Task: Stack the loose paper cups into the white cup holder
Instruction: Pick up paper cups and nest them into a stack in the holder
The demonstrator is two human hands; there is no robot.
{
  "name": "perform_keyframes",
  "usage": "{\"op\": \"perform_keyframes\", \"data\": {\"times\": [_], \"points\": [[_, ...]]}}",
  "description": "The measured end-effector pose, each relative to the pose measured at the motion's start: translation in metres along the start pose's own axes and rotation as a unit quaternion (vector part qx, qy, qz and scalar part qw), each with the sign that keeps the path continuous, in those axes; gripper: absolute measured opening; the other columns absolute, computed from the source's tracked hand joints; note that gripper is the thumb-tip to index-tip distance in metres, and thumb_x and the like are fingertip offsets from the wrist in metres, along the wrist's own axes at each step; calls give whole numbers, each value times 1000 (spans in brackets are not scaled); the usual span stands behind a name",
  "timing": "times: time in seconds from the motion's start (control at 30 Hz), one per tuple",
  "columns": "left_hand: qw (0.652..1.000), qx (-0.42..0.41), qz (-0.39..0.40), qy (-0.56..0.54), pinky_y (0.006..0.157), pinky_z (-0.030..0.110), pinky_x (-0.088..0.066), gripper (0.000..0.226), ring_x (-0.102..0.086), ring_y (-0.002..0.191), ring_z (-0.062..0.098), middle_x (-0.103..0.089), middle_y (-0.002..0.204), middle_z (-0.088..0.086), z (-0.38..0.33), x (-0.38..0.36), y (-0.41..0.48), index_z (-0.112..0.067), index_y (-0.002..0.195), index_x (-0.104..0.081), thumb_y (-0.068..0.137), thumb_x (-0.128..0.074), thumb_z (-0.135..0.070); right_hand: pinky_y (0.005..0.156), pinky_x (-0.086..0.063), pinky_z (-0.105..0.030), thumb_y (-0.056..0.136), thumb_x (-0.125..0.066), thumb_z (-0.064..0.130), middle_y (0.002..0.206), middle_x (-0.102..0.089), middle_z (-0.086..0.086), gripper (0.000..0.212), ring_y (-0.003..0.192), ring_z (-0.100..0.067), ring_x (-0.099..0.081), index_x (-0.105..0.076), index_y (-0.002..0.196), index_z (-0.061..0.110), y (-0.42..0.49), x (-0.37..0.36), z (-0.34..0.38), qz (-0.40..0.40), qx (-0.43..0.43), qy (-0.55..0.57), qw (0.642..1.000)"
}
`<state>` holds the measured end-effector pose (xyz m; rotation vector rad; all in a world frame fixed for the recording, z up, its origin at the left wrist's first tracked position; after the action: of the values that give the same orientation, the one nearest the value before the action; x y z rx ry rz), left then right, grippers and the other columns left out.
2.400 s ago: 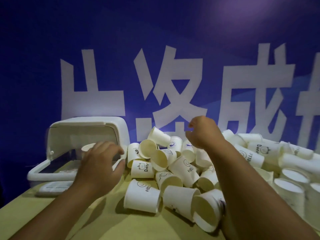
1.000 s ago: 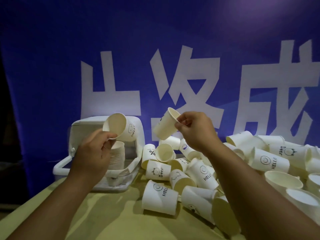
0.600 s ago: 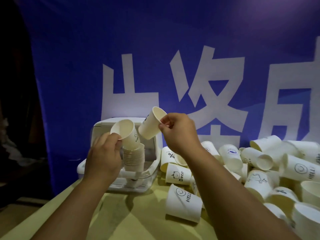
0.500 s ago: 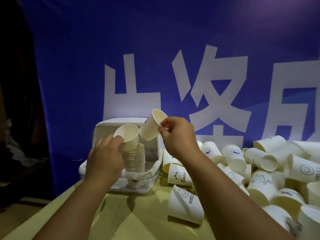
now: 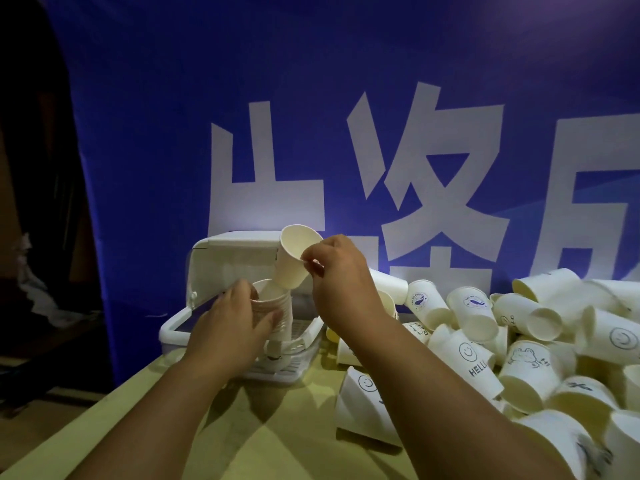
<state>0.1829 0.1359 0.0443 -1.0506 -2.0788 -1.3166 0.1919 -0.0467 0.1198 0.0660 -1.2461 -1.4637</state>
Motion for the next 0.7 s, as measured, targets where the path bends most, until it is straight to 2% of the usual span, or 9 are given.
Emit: {"op": "perform_keyframes", "data": {"times": [0.07,0.13,0.27,0.37,0.43,0.5,0.57,0.63,0.7], "points": [[1000,6,-12,-23,76,33,-57,59,-66,102,17,-62,125,-4,-2,1,-1,-36,124,-27,86,-68,-58,90,-35,-18,94,-65,13,140,-41,-2,24,113,-18,-50,-67,117,20,-1,-1,0,7,3,-11,1000],[999,-3,-21,-42,80,39,-56,82,-66,111,23,-60,138,1,-7,4,-3,-38,138,-11,85,-72,-54,89,-34,-16,95,-64,14,140,-39,-2,22,115,-18,-50,-66,117,20,-1,0,4,7,17,-23,1000],[999,-30,-39,-9,79,41,-60,105,-70,98,22,-64,133,4,-15,4,-6,-45,145,17,85,-68,-59,85,-35,-15,96,-63,12,125,-49,-1,23,107,-17,-53,-68,117,18,-3,-8,7,29,45,-33,998],[997,-51,-46,-16,77,42,-61,110,-70,93,22,-64,129,9,-18,3,-8,-57,141,26,87,-69,-55,77,-35,-14,93,-64,5,119,-52,-2,28,100,-17,-55,-70,118,17,-6,-20,6,82,56,-70,993],[997,-64,-38,-28,78,42,-60,105,-68,98,21,-62,130,7,-20,3,-10,-60,144,19,89,-69,-50,76,-42,-16,92,-63,-1,120,-57,-4,38,98,-16,-57,-67,125,17,-9,-27,5,123,57,-45,990],[997,-62,-21,-47,87,41,-58,85,-61,115,20,-55,140,-1,-17,0,-7,-52,151,-8,92,-68,-45,92,-51,-25,88,-66,-6,128,-61,-5,53,105,-18,-63,-62,134,19,-14,-38,5,164,53,-21,985],[998,-47,-11,-40,93,36,-54,62,-56,121,17,-52,144,-3,-11,-3,-1,-35,148,-34,95,-64,-43,100,-52,-34,85,-69,-7,133,-62,-6,62,112,-21,-63,-59,138,22,-16,-46,0,188,42,-30,981],[999,-31,-6,-34,95,34,-52,53,-54,122,16,-52,143,-3,-7,-6,1,-27,147,-41,98,-60,-40,103,-50,-37,85,-67,-9,136,-61,-6,67,118,-23,-61,-54,142,24,-19,-51,-4,205,36,-27,978],[999,-23,-7,-44,96,36,-51,52,-53,124,16,-52,143,-3,-6,-7,0,-26,149,-40,101,-56,-38,103,-49,-36,87,-62,-11,137,-60,-5,69,119,-21,-61,-50,145,25,-21,-52,-6,209,35,-5,977]]}}
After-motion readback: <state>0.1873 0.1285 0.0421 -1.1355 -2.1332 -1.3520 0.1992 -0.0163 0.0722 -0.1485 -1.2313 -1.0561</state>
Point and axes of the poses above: each hand's wrist, its own y-axis towards the middle knuckle, its own x-axis out of the back of the hand, z = x × y, the point moved 7 cm from there along y, towards the middle knuckle
